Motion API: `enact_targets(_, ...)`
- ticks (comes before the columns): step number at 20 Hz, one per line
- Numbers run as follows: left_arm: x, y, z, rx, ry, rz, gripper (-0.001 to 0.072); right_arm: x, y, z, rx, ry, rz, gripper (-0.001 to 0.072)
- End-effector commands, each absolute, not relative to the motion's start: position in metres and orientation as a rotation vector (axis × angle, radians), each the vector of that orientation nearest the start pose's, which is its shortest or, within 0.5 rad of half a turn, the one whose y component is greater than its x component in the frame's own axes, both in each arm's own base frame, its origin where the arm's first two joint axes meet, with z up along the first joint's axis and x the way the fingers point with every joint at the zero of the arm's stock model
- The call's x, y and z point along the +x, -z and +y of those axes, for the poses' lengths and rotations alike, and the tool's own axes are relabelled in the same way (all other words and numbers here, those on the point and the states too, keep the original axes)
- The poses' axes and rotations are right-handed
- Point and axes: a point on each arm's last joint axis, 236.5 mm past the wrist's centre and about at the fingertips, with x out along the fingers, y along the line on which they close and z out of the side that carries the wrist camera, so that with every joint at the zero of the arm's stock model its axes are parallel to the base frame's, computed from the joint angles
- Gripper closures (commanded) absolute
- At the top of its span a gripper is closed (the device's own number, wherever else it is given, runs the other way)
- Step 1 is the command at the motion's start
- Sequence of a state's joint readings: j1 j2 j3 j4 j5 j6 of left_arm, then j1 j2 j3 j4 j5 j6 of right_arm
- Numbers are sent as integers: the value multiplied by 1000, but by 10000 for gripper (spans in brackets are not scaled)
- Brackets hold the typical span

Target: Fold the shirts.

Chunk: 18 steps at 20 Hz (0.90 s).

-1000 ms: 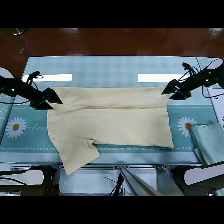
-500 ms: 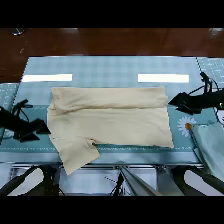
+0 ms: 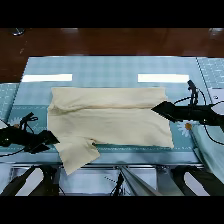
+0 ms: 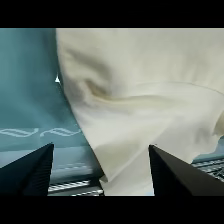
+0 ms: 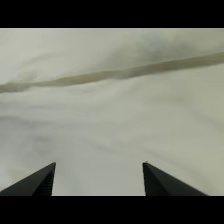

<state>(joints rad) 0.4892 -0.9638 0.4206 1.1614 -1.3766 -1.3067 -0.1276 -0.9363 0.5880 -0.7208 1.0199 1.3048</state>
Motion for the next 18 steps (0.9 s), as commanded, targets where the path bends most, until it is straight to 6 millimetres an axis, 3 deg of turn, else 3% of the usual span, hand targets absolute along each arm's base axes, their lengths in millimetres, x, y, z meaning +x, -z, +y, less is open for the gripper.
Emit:
enact_targets(1,153,96,-32,-695,141,1681,5,299,-4,124,748,-378,1123,87)
enact_targets(4,158,101,-33,-699,142,1686,5,300,-3,123,747,-373,1119,87)
enact_targets(10,162,111,-58,-633,234,1721,6,300,-1,120,739,-360,1124,87)
enact_targets(12,155,110,-64,-590,289,1748,8,303,3,86,720,-275,1127,87)
enact_targets(14,155,110,-64,-588,293,1749,24,301,11,25,729,-95,1134,87)
enact_targets(15,156,110,-65,-591,292,1745,152,288,20,-6,733,2,1163,87)
enact_targets(16,157,110,-64,-591,289,1741,338,269,31,-32,735,95,1218,87)
enact_targets(18,161,111,-63,-594,276,1725,537,219,51,-64,732,247,1368,87)
